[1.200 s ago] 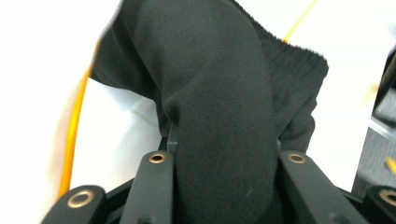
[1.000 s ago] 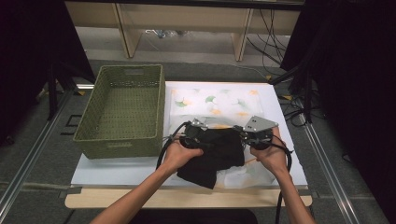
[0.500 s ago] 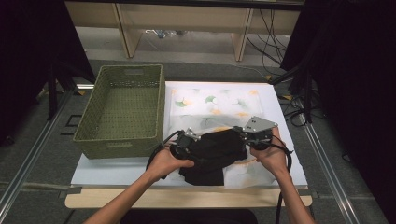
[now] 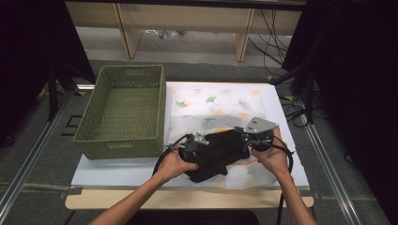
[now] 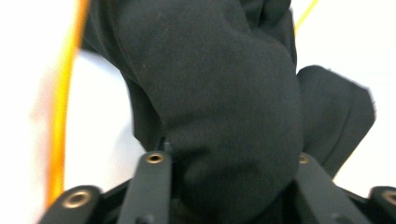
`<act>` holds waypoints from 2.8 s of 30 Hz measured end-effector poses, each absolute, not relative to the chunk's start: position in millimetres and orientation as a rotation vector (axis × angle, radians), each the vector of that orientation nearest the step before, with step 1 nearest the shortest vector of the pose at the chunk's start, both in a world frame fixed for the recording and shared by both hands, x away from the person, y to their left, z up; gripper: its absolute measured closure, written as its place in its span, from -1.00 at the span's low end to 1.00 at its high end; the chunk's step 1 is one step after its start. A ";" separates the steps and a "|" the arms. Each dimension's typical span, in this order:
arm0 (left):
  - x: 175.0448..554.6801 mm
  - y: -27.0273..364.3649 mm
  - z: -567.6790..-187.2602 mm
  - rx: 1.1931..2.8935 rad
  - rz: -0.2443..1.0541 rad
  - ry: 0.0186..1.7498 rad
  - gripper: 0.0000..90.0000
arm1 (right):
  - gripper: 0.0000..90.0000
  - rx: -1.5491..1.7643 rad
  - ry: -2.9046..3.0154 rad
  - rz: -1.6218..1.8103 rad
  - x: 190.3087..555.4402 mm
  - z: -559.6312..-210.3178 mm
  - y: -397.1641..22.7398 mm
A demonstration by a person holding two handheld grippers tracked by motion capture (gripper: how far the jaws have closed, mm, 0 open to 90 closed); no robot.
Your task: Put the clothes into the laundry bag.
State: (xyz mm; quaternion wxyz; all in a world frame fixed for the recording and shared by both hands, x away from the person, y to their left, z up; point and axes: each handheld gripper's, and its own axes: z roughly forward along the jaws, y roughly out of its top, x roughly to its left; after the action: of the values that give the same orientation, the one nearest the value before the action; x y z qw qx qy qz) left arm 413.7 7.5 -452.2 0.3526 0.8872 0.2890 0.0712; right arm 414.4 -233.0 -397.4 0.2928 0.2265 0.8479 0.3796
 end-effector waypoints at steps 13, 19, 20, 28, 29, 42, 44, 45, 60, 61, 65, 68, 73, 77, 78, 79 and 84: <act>447.8 -19.3 -458.8 2.167 0.238 0.938 0.24 | 1.00 0.602 2.256 1.013 414.4 -397.2 -233.6; 429.8 -6.2 -454.3 2.206 0.255 0.895 -0.25 | 1.00 0.606 2.263 1.004 414.4 -398.4 -231.6; 426.5 -3.0 -453.6 2.222 0.251 0.887 -0.29 | 1.00 0.605 2.263 1.003 414.4 -398.4 -231.5; 408.0 16.3 -455.1 2.274 0.195 0.863 -0.47 | 1.00 0.616 2.263 1.002 414.3 -398.3 -231.9; 407.9 16.8 -456.0 2.290 0.193 0.856 -0.47 | 1.00 0.597 2.264 1.000 414.9 -398.3 -231.9; 424.7 -6.2 -464.7 2.278 0.285 0.806 0.66 | 1.00 0.611 2.263 1.008 414.2 -398.0 -232.0; 429.2 -13.1 -463.2 2.255 0.300 0.828 0.67 | 1.00 0.609 2.263 1.007 414.1 -398.0 -231.7; 431.5 -16.4 -463.0 2.248 0.314 0.834 0.67 | 1.00 0.606 2.263 1.004 414.2 -398.1 -231.5; 436.8 -12.6 -462.3 2.266 0.298 0.877 -0.03 | 1.00 0.602 2.276 0.986 413.2 -400.7 -229.6; 433.8 -10.2 -461.3 2.267 0.299 0.874 -0.08 | 1.00 0.602 2.274 0.991 413.4 -401.2 -229.7; 425.1 0.4 -459.2 2.293 0.271 0.841 0.00 | 1.00 0.579 2.283 0.980 414.9 -404.0 -229.8; 425.9 -1.8 -463.1 2.289 0.214 0.834 0.32 | 1.00 0.573 2.284 0.974 414.7 -404.3 -228.4; 438.5 -18.0 -466.9 2.299 0.245 0.796 0.79 | 1.00 0.579 2.285 0.978 414.1 -404.0 -228.6; 453.6 -28.0 -468.3 2.264 0.304 0.866 0.90 | 1.00 0.598 2.279 0.986 412.9 -402.6 -229.7; 456.3 -29.5 -467.3 2.261 0.317 0.877 0.90 | 1.00 0.595 2.279 0.990 412.9 -402.1 -230.3; 458.4 -31.9 -467.3 2.242 0.352 0.886 0.91 | 1.00 0.593 2.279 0.992 413.1 -401.7 -230.6; 469.3 -35.4 -465.0 2.130 0.373 0.993 0.89 | 1.00 0.592 2.284 0.994 411.8 -401.7 -229.5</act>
State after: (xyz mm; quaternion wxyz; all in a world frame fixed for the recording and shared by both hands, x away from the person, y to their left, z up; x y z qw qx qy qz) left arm 469.3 -35.4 -465.0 0.3717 0.8310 0.3874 0.1456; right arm 411.8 -229.5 -401.7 0.2867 0.2217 0.8546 0.3720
